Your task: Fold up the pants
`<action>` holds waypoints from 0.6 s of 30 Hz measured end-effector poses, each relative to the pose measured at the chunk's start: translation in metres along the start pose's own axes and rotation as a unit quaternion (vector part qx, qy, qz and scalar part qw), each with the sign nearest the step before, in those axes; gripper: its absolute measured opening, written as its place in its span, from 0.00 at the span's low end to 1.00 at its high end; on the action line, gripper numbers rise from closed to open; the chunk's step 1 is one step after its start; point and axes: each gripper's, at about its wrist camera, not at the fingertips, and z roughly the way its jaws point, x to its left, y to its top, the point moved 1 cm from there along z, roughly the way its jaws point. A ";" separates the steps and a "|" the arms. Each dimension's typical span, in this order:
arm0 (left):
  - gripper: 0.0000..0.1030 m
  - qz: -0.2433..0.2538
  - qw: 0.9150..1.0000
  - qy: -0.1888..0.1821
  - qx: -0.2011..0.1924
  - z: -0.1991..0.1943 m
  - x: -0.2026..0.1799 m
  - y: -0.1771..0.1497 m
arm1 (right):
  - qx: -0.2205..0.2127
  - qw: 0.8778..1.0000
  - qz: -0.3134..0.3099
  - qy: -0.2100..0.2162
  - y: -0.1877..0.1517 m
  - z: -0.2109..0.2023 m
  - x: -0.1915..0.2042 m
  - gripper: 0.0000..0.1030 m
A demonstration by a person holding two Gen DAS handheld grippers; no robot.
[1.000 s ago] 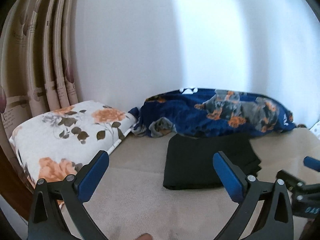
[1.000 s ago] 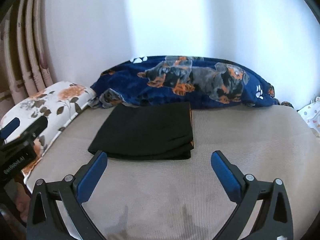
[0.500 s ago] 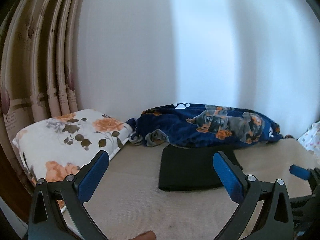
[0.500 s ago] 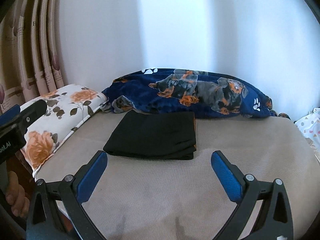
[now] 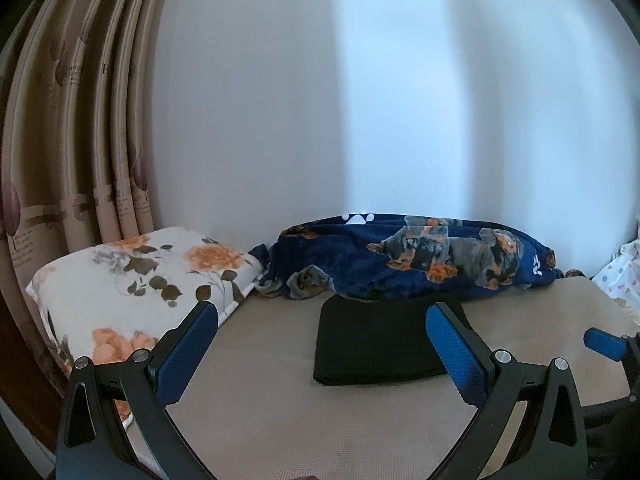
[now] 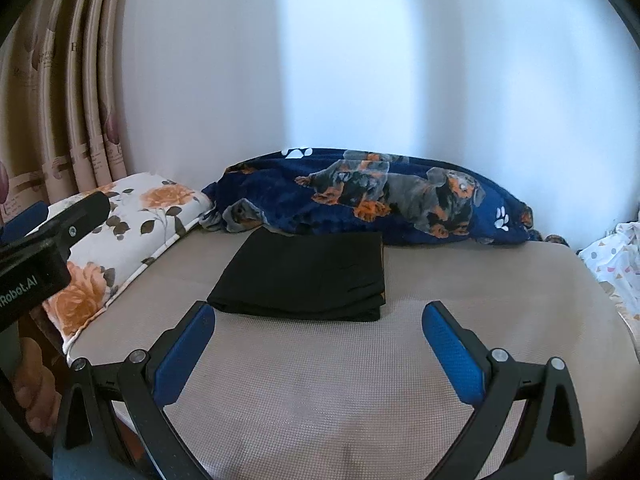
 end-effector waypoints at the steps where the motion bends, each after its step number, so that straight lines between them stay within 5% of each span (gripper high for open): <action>1: 1.00 0.000 1.000 -0.002 0.001 0.000 0.000 0.000 | 0.002 1.000 -0.001 0.002 0.000 0.000 0.000 1.00; 18: 1.00 0.000 0.999 -0.004 0.038 0.022 -0.003 -0.017 | 0.014 1.000 0.015 -0.002 -0.006 0.003 -0.009 1.00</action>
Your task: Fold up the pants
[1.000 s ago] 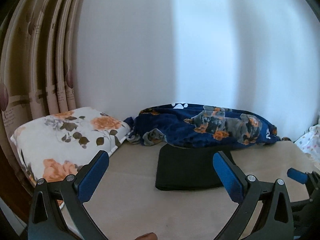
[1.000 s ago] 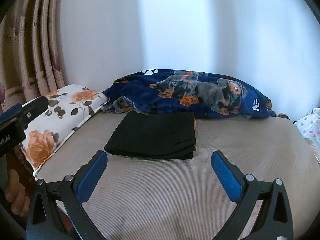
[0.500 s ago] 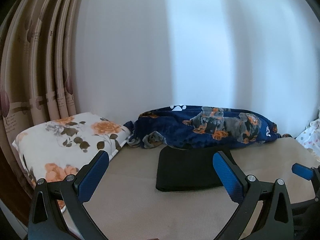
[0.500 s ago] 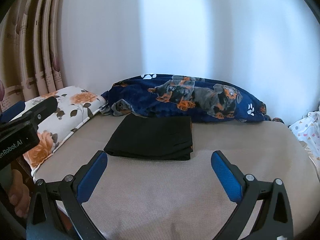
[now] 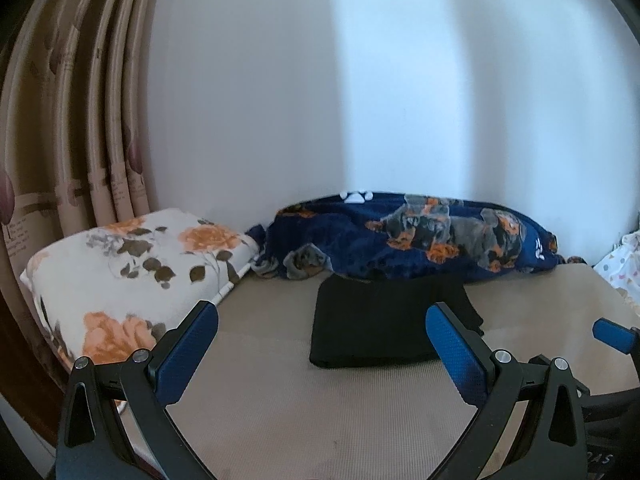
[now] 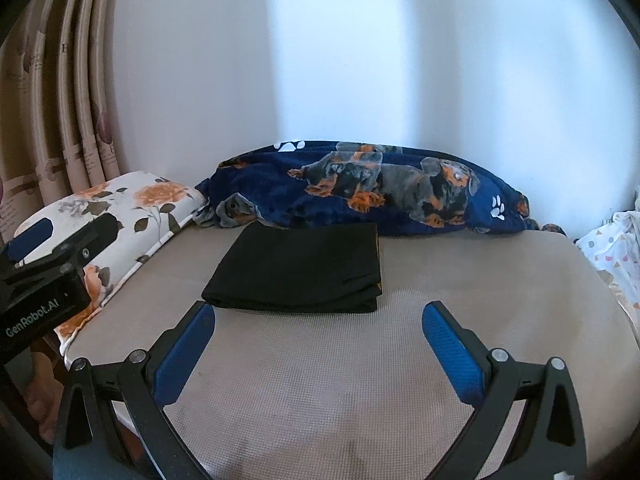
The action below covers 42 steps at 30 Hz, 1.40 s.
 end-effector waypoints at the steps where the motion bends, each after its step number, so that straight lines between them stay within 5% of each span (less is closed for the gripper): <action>1: 1.00 -0.001 1.000 -0.002 0.006 0.003 0.000 -0.002 | 0.001 1.000 -0.001 0.000 0.000 0.002 -0.001 1.00; 13: 1.00 -0.009 1.000 -0.004 0.027 0.013 -0.001 -0.009 | 0.009 1.000 0.004 0.002 -0.002 0.010 -0.005 1.00; 42: 1.00 -0.001 1.000 -0.003 0.006 0.003 -0.004 -0.007 | 0.010 1.000 0.000 0.005 -0.008 0.012 -0.004 1.00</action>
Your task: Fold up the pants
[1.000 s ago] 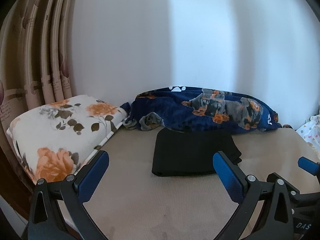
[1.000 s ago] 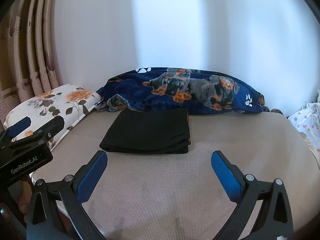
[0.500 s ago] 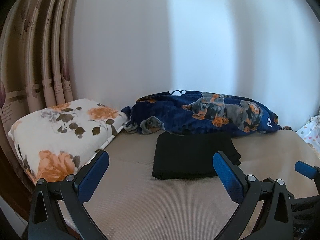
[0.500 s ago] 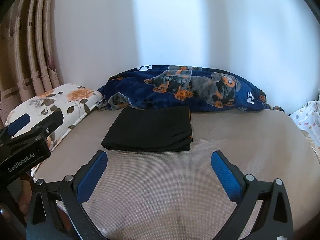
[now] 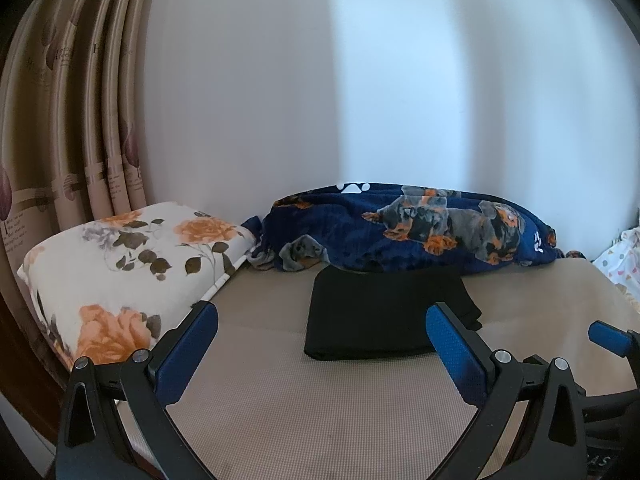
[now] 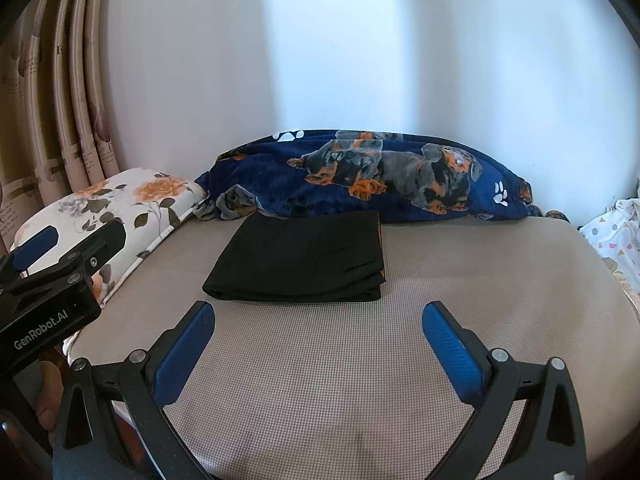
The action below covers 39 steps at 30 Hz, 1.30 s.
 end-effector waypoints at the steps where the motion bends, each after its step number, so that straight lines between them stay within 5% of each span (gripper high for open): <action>1: 1.00 0.000 1.000 0.000 0.001 0.000 0.000 0.000 | 0.000 1.000 0.000 0.000 0.000 0.000 0.000 1.00; 39: 1.00 0.004 0.999 0.001 0.039 0.027 -0.003 -0.018 | 0.013 1.000 0.007 0.003 -0.016 0.003 0.002 1.00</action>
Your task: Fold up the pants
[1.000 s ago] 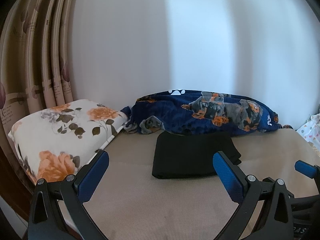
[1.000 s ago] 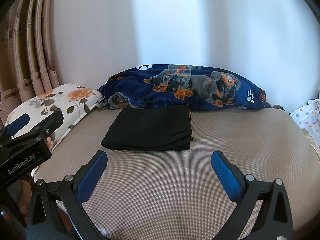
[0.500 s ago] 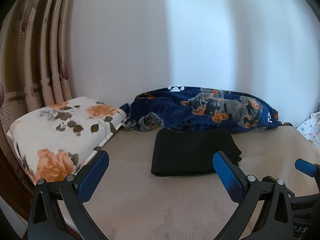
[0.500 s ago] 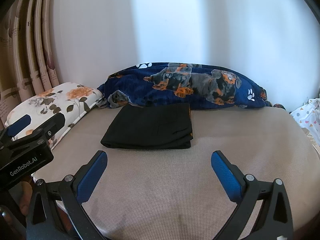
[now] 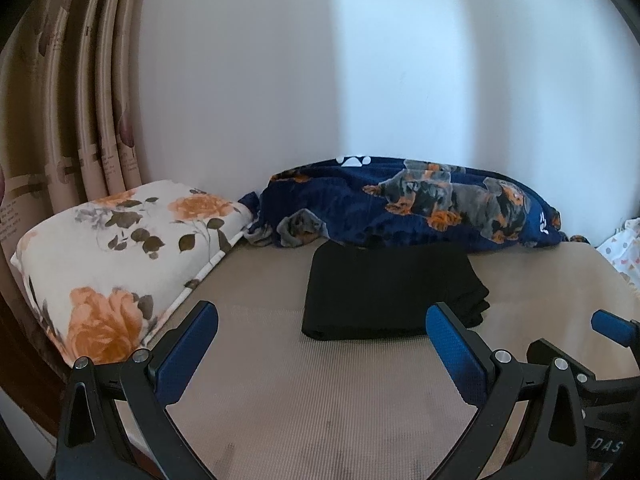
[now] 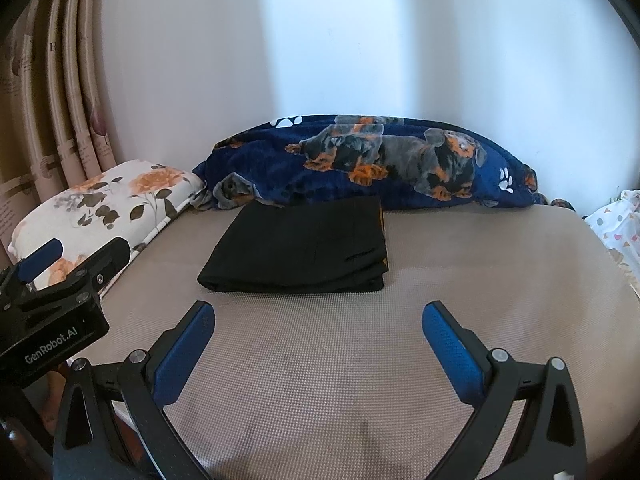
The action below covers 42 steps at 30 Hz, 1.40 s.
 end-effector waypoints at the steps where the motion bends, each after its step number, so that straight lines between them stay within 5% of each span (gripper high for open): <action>1: 1.00 0.001 1.000 0.001 0.003 0.002 0.000 -0.001 | 0.001 1.000 0.000 0.001 0.000 0.003 -0.001 1.00; 42: 1.00 0.023 0.995 -0.005 0.092 0.112 -0.010 0.018 | 0.063 0.998 -0.005 0.029 0.050 0.097 -0.034 1.00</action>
